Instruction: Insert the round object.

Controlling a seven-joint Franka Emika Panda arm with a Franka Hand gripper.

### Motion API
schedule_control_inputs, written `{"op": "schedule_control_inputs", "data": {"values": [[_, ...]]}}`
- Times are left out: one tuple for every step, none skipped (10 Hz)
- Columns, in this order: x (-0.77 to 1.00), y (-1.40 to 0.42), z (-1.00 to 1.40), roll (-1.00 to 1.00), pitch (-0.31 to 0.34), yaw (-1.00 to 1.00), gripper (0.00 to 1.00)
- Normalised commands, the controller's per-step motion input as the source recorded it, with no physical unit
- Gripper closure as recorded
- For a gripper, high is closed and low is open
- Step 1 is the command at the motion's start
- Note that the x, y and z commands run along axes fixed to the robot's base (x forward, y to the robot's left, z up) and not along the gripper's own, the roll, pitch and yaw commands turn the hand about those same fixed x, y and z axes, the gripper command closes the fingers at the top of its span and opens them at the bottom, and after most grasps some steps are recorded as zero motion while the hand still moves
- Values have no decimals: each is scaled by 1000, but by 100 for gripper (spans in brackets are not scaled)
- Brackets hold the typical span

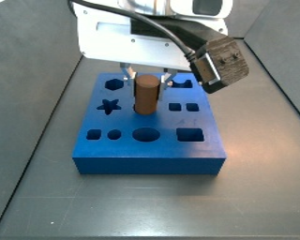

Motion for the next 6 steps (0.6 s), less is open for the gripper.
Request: {"op": "schedule_control_inputs", "data": {"values": [[-114, 0, -234, 0, -106, 0, 100], [-131, 0, -229, 19, -94, 0, 100], [-157, 0, -237, 24, -117, 0, 100], [-11, 0, -203, -13, -129, 0, 100], [0, -11, 0, 31, 0, 0, 100], [0, 0, 0, 0, 0, 0, 100]]}}
